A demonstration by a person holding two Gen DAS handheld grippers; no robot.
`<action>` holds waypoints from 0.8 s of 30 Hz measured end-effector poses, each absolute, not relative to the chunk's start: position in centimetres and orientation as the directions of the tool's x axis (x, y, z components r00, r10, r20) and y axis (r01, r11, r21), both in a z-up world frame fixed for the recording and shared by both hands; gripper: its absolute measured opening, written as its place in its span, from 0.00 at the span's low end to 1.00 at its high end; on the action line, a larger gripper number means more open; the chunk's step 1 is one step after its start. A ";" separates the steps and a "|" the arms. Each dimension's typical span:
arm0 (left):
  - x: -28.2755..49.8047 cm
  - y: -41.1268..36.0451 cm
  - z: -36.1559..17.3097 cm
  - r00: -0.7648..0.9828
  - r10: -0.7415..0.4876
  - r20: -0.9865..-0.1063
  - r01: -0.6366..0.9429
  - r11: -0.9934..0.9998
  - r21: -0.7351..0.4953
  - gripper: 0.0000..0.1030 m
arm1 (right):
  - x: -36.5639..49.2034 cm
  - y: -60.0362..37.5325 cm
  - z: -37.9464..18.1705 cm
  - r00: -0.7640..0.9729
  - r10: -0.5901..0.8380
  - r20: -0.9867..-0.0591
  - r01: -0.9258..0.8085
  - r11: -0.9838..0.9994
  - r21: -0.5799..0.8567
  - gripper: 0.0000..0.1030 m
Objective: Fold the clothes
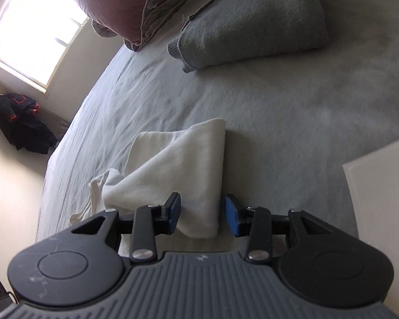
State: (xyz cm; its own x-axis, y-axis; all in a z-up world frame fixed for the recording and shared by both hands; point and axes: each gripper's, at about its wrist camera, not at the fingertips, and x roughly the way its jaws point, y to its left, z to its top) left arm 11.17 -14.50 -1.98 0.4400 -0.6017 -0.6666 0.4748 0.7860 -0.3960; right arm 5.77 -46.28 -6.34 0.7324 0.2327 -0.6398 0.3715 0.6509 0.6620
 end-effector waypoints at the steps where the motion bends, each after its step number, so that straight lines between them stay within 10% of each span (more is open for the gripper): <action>1: 11.4 -14.7 -1.9 0.438 -0.608 -0.662 0.469 0.783 -0.409 0.57 | 5.8 -46.4 -6.4 0.740 0.236 -0.630 0.366 0.645 0.671 0.34; 3: 12.0 -15.2 -1.7 0.435 -0.621 -0.652 0.458 0.776 -0.434 0.57 | 5.8 -46.3 -6.3 0.756 0.233 -0.611 0.355 0.639 0.683 0.12; 14: 12.6 -12.0 1.2 0.453 -0.695 -0.558 0.411 0.718 -0.561 0.68 | 5.6 -39.5 -1.4 0.832 0.432 -0.348 -0.081 0.715 0.694 0.09; 24: 12.8 -10.0 0.1 0.465 -0.624 -0.629 0.359 0.782 -0.510 0.75 | 8.0 -32.9 -3.9 0.696 0.566 -0.442 -0.180 0.733 0.656 0.10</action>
